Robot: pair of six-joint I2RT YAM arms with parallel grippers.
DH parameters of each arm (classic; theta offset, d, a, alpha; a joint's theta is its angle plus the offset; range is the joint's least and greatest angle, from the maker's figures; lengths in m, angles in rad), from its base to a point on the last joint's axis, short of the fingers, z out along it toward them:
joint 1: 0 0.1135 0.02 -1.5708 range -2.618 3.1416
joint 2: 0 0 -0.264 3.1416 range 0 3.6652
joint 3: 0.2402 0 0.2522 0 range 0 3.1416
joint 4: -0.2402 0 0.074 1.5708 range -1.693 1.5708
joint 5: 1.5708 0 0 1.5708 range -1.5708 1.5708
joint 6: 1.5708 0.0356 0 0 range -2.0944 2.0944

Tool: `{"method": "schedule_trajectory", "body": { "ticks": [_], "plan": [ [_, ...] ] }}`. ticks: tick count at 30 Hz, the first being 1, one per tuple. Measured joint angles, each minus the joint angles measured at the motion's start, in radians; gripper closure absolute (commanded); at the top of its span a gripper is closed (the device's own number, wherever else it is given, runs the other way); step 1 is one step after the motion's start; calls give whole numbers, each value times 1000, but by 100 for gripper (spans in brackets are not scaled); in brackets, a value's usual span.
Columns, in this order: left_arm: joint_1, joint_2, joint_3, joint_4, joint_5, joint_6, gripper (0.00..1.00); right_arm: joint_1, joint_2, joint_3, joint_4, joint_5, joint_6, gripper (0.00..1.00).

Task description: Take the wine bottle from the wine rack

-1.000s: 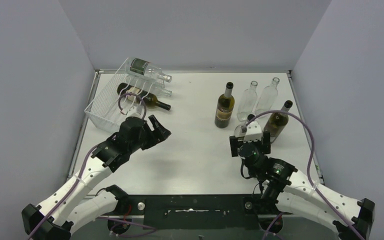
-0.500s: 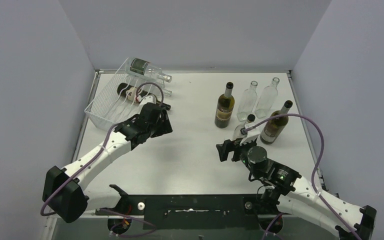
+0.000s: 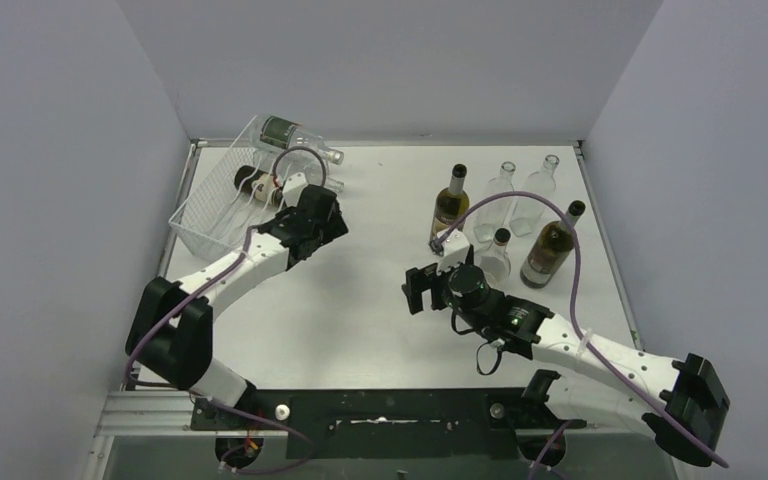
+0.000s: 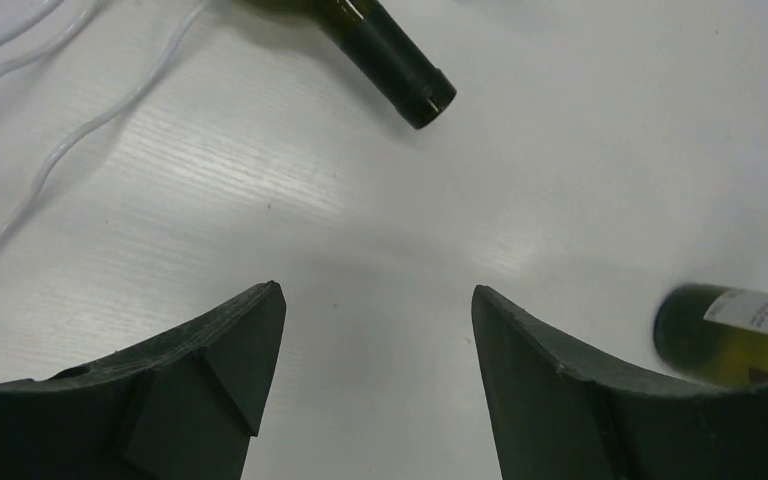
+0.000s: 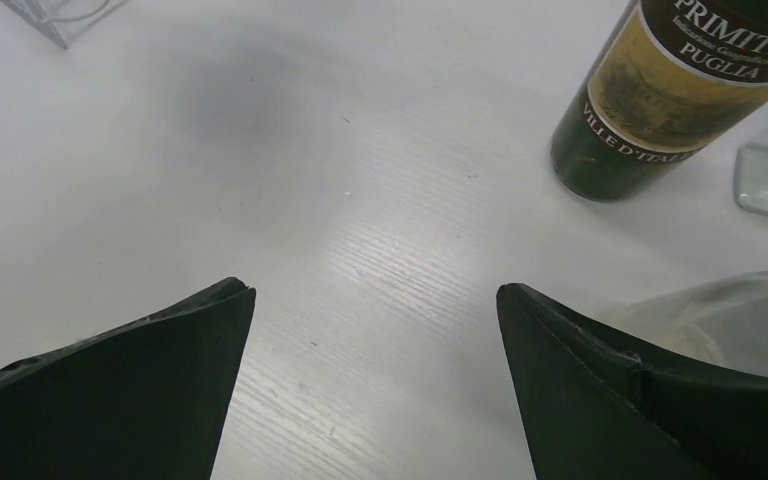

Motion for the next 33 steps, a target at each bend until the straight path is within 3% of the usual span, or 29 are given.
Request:
{"method": "schedule_trajectory", "body": {
  "ticks": [6,14,21,33],
  "plan": [
    [35,172,105,70,-69,-66,26,1,46,5,24,-21,15,2],
    [41,366,221,143,-144,-181,27,7,-3,-19,32,-19,18,2],
    [76,491,286,153,-139,-226,38,7,-71,-19,7,-13,31,2],
    [133,534,289,208,-117,-250,49,7,-176,-40,-48,-14,77,2]
  ]
}}
